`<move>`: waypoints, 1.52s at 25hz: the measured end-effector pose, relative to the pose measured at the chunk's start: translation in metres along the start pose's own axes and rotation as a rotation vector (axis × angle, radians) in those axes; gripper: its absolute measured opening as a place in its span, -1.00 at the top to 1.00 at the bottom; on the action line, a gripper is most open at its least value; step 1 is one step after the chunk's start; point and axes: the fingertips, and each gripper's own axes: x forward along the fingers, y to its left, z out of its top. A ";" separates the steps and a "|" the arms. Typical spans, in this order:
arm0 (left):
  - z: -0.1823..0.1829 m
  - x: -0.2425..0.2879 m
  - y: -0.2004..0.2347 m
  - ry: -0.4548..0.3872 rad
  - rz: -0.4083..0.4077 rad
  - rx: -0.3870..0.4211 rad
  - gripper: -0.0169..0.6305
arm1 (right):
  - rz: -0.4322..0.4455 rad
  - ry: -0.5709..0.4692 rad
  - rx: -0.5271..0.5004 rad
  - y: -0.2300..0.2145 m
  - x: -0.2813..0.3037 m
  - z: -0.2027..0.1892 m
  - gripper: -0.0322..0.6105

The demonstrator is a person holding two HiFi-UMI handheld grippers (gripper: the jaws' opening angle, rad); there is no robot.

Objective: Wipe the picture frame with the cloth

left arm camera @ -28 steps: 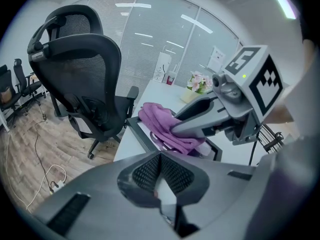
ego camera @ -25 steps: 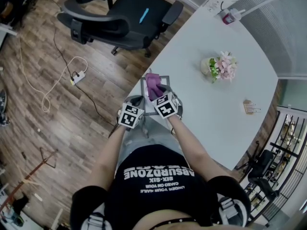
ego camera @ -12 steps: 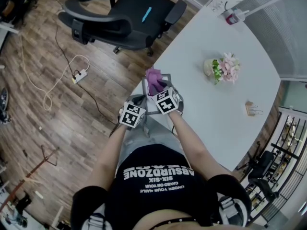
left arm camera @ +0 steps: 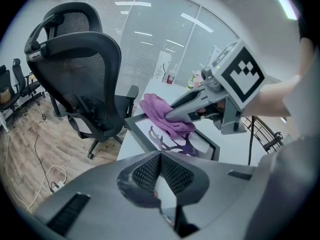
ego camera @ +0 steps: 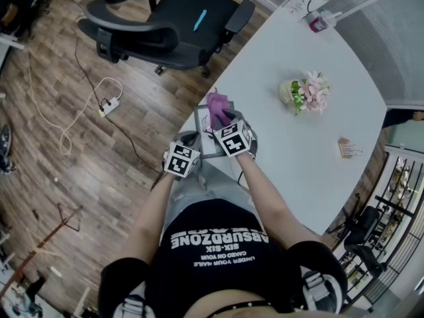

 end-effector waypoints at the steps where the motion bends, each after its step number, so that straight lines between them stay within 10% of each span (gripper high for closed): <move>1: 0.000 0.000 0.000 0.000 0.001 0.001 0.90 | -0.010 0.003 0.006 -0.004 -0.001 -0.002 0.56; 38: 0.000 0.001 -0.001 -0.001 0.037 0.021 0.90 | 0.148 0.008 0.004 0.021 -0.037 -0.054 0.56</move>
